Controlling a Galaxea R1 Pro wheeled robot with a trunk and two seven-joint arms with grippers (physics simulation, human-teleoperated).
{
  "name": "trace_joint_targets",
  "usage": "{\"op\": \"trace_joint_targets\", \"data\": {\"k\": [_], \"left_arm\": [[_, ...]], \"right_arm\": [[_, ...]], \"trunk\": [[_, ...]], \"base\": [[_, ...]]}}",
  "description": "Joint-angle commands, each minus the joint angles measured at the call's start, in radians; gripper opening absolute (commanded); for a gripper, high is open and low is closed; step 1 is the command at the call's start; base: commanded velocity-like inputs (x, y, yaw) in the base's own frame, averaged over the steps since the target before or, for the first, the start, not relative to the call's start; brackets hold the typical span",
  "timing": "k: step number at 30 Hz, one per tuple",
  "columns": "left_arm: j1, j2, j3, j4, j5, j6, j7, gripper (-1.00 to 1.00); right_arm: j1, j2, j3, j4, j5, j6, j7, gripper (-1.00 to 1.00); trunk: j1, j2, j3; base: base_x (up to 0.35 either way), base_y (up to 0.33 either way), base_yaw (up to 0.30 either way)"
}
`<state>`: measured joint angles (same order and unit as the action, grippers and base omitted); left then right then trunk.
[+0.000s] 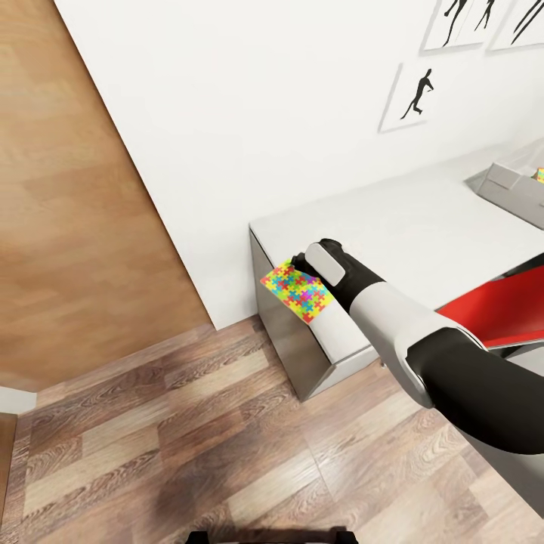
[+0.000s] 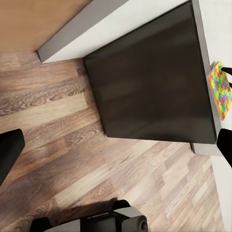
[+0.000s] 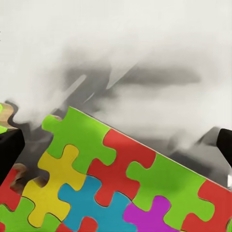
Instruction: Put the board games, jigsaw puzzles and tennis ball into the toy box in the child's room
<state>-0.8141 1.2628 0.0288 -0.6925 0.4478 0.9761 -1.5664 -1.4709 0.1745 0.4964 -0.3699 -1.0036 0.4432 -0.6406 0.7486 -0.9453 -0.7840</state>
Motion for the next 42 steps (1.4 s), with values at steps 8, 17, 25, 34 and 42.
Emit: {"op": "trace_joint_targets", "data": {"k": [8,17,25,34,42], "left_arm": [[-0.002,-0.003,-0.003,0.001,0.000,0.009,-0.004,1.00],[-0.002,-0.005,-0.003,0.001,0.000,0.008,-0.004,1.00],[-0.002,-0.005,-0.003,0.001,0.000,0.007,-0.004,1.00],[-0.002,-0.005,-0.001,0.001,-0.001,0.006,-0.004,1.00],[-0.002,-0.006,-0.001,0.001,-0.001,0.006,-0.004,1.00]], "right_arm": [[-0.014,0.000,-0.004,-0.007,-0.023,-0.018,-0.005,1.00],[-0.054,0.000,-0.004,-0.009,-0.020,-0.036,-0.008,1.00],[-0.088,0.000,-0.004,-0.010,-0.020,-0.037,-0.011,1.00],[-0.159,0.000,-0.005,-0.019,-0.025,0.056,-0.014,1.00],[-0.179,0.000,-0.205,-0.241,-0.065,0.444,-0.012,1.00]], "trunk": [[0.000,-0.001,-0.001],[0.000,-0.001,-0.001],[0.000,-0.001,-0.001],[0.000,-0.001,-0.001],[0.000,-0.001,-0.001]], "base": [[0.000,0.000,0.000],[0.000,0.000,0.000],[0.000,0.000,0.000],[0.000,0.000,0.000],[0.000,0.000,0.000]]}}
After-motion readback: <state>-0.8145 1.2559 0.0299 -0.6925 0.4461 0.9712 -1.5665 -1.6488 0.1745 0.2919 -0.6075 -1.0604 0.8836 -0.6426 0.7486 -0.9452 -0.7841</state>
